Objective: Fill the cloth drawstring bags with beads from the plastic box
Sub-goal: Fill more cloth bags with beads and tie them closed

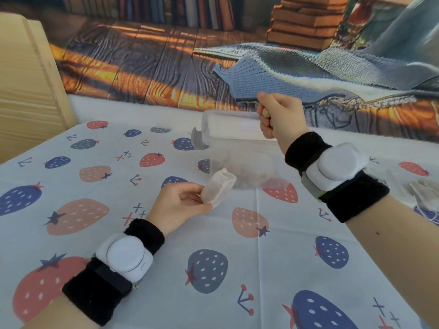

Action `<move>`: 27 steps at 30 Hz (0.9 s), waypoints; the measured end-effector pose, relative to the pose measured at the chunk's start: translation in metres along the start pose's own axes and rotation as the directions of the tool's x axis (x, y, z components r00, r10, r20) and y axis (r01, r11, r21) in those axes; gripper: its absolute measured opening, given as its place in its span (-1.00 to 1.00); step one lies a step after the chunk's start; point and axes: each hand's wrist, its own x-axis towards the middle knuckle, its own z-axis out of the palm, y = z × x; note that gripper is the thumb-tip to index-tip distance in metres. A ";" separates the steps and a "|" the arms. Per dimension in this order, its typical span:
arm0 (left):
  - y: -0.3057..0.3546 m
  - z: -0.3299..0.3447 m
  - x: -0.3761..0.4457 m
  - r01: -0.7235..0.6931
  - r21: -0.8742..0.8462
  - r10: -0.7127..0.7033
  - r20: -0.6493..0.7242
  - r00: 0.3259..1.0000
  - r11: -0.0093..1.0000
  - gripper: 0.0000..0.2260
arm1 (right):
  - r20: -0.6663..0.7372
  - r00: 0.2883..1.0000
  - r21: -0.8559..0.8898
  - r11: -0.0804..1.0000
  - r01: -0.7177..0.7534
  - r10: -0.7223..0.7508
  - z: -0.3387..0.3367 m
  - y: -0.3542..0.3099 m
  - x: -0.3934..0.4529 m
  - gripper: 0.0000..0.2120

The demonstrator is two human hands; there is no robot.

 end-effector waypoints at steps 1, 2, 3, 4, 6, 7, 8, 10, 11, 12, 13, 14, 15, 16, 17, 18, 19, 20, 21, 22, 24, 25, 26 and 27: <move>0.001 0.000 -0.001 0.003 -0.011 -0.003 0.001 1.000 1.000 -0.77 | 0.041 0.999 0.063 0.998 -0.022 0.020 0.001 -0.002 -0.008 -0.59; 0.001 0.000 0.000 0.004 -0.021 -0.004 -0.001 1.000 1.000 -0.78 | 0.071 0.996 0.119 0.991 -0.060 0.052 0.002 -0.002 -0.014 -0.59; 0.002 0.000 0.000 0.008 -0.032 -0.008 -0.001 1.000 0.999 -0.79 | 0.077 0.993 0.158 0.982 -0.099 0.088 0.003 0.001 -0.022 -0.60; 0.003 -0.001 0.001 0.009 -0.044 -0.009 -0.001 1.000 0.999 -0.79 | 0.058 0.992 0.180 0.976 -0.121 0.113 0.004 0.006 -0.028 -0.60; 0.003 -0.002 0.001 0.013 -0.066 -0.013 0.004 1.000 0.998 -0.80 | -0.020 0.986 0.200 0.966 -0.161 0.168 0.006 0.020 -0.046 -0.60; 0.004 -0.002 0.000 0.012 -0.078 -0.012 0.009 1.000 0.997 -0.80 | -0.045 0.974 0.224 0.952 -0.207 0.222 0.006 0.028 -0.055 -0.60; 0.004 -0.003 0.000 0.013 -0.085 -0.012 0.013 1.000 0.996 -0.80 | -0.051 0.954 0.263 0.925 -0.274 0.296 0.006 0.037 -0.063 -0.60; 0.004 -0.004 0.000 0.016 -0.096 -0.015 0.016 1.000 0.995 -0.80 | -0.013 0.875 0.364 0.817 -0.447 0.484 0.003 0.052 -0.075 -0.59; 0.004 -0.005 0.001 0.020 -0.118 -0.019 0.012 1.000 0.993 -0.80 | 0.032 0.815 0.419 0.733 -0.536 0.578 0.001 0.059 -0.077 -0.59; 0.005 -0.006 0.000 0.025 -0.151 -0.023 0.011 1.000 0.988 -0.79 | 0.088 0.747 0.477 0.630 -0.612 0.659 0.000 0.064 -0.081 -0.59; 0.005 -0.007 0.001 0.026 -0.198 -0.024 0.012 1.000 0.980 -0.75 | 0.143 0.680 0.530 0.525 -0.666 0.719 -0.002 0.068 -0.082 -0.60; 0.005 -0.008 0.001 0.024 -0.251 -0.021 0.014 1.000 0.968 -0.68 | 0.181 0.626 0.569 0.439 -0.696 0.759 -0.003 0.072 -0.083 -0.62; 0.004 -0.008 0.002 0.025 -0.307 -0.023 0.011 1.000 0.952 -0.61 | 0.197 0.592 0.593 0.385 -0.707 0.782 -0.005 0.075 -0.083 -0.63; 0.003 -0.009 0.003 0.030 -0.353 -0.030 0.004 1.000 0.935 -0.56 | 0.201 0.574 0.606 0.359 -0.709 0.794 -0.007 0.078 -0.083 -0.65; 0.003 -0.009 0.003 0.031 -0.385 -0.035 -0.002 0.999 0.922 -0.54 | 0.205 0.565 0.613 0.345 -0.711 0.799 -0.008 0.080 -0.082 -0.66; 0.002 -0.009 0.004 0.032 -0.396 -0.036 -0.004 0.999 0.918 -0.54 | 0.213 0.560 0.617 0.334 -0.713 0.801 -0.009 0.082 -0.081 -0.67; 0.001 -0.009 0.003 0.032 -0.386 -0.034 0.002 0.999 0.922 -0.55 | 0.221 0.557 0.617 0.327 -0.716 0.801 -0.008 0.083 -0.081 -0.67; 0.001 -0.009 0.003 0.027 -0.351 -0.025 0.011 1.000 0.936 -0.57 | 0.225 0.558 0.617 0.327 -0.716 0.799 -0.008 0.084 -0.081 -0.66; 0.001 -0.008 0.003 0.019 -0.295 -0.014 0.020 1.000 0.955 -0.60 | 0.224 0.564 0.614 0.334 -0.715 0.795 -0.007 0.085 -0.081 -0.65; 0.001 -0.007 0.002 0.012 -0.232 -0.006 0.028 1.000 0.973 -0.64 | 0.214 0.580 0.607 0.358 -0.709 0.786 -0.006 0.087 -0.083 -0.65; 0.002 -0.006 0.001 0.003 -0.142 0.003 0.043 0.999 0.990 -0.72 | 0.164 0.658 0.578 0.469 -0.668 0.735 -0.004 0.089 -0.088 -0.69; 0.002 -0.004 0.000 -0.005 -0.113 0.011 0.053 0.999 0.994 -0.74 | 0.131 0.716 0.542 0.555 -0.631 0.686 -0.002 0.091 -0.090 -0.71; 0.002 -0.002 0.000 -0.015 -0.088 0.020 0.063 0.998 0.996 -0.74 | 0.104 0.774 0.493 0.644 -0.585 0.624 0.000 0.093 -0.093 -0.71; 0.001 -0.001 -0.001 -0.017 -0.071 0.022 0.070 0.997 0.997 -0.73 | 0.090 0.822 0.442 0.717 -0.539 0.562 0.003 0.095 -0.096 -0.71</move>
